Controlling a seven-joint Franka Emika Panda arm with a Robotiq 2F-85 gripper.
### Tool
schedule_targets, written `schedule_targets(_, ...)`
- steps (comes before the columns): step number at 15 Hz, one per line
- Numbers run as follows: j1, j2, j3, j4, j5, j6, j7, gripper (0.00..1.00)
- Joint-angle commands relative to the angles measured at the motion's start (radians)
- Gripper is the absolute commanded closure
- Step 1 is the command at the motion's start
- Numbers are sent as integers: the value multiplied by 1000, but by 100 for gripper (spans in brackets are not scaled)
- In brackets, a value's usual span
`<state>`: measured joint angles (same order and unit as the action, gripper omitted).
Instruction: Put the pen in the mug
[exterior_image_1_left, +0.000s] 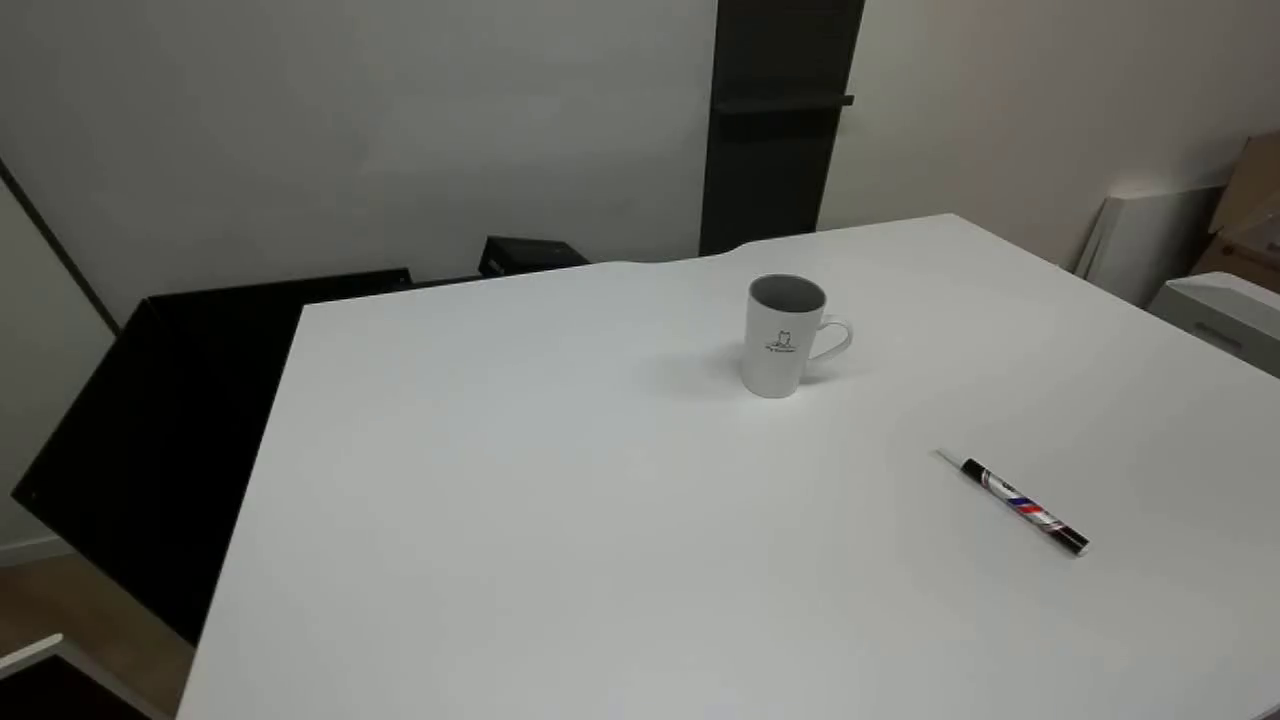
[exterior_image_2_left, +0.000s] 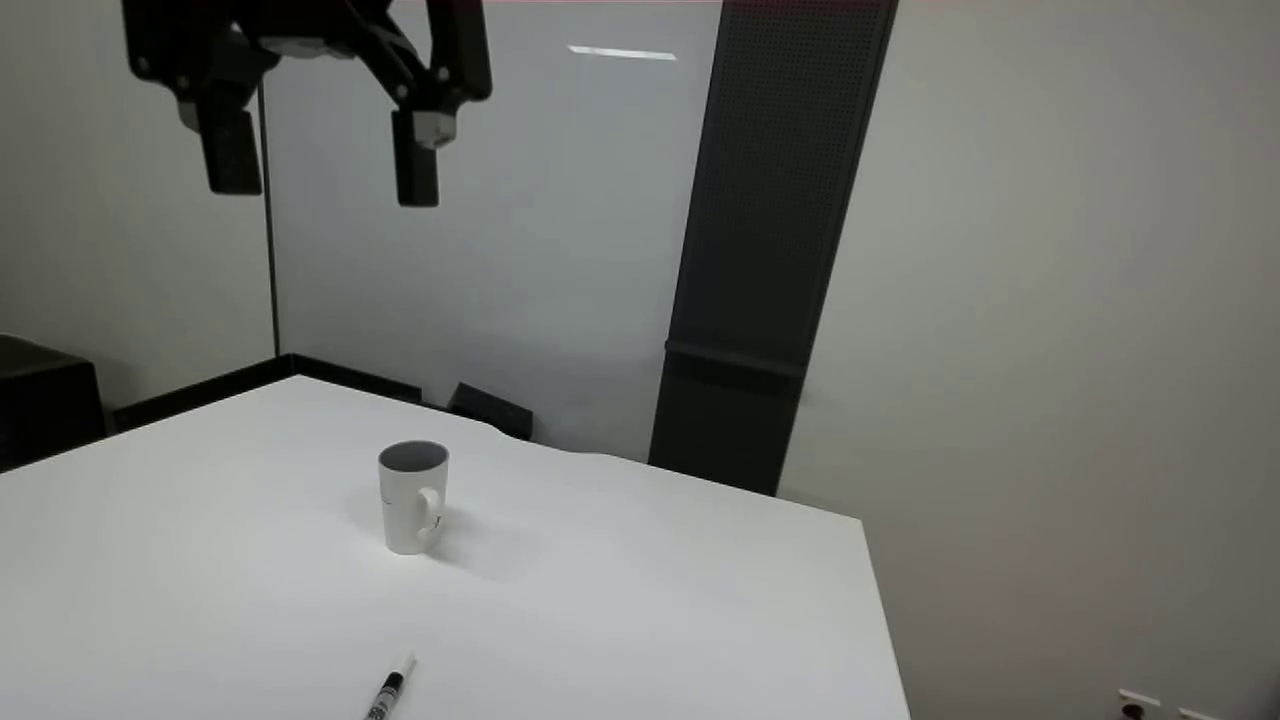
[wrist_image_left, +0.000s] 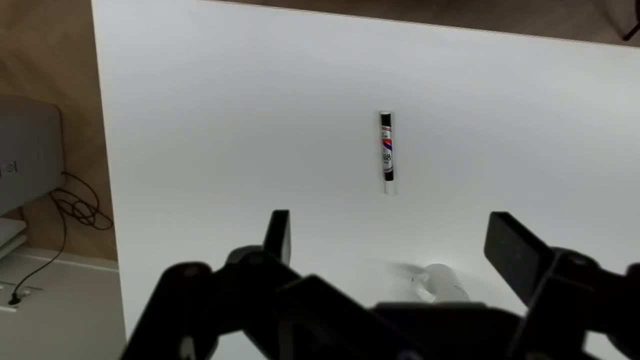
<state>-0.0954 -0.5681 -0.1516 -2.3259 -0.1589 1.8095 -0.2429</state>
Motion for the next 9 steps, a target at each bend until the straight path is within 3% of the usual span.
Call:
schedule_targets(1, 3, 1, -2, 3, -1, -4, 1, 0)
schedule_targets(5, 11, 87, -18, 22, 15, 49, -9, 0)
schedule_targets(9, 23, 267, -42, 53, 58, 218, -61, 0)
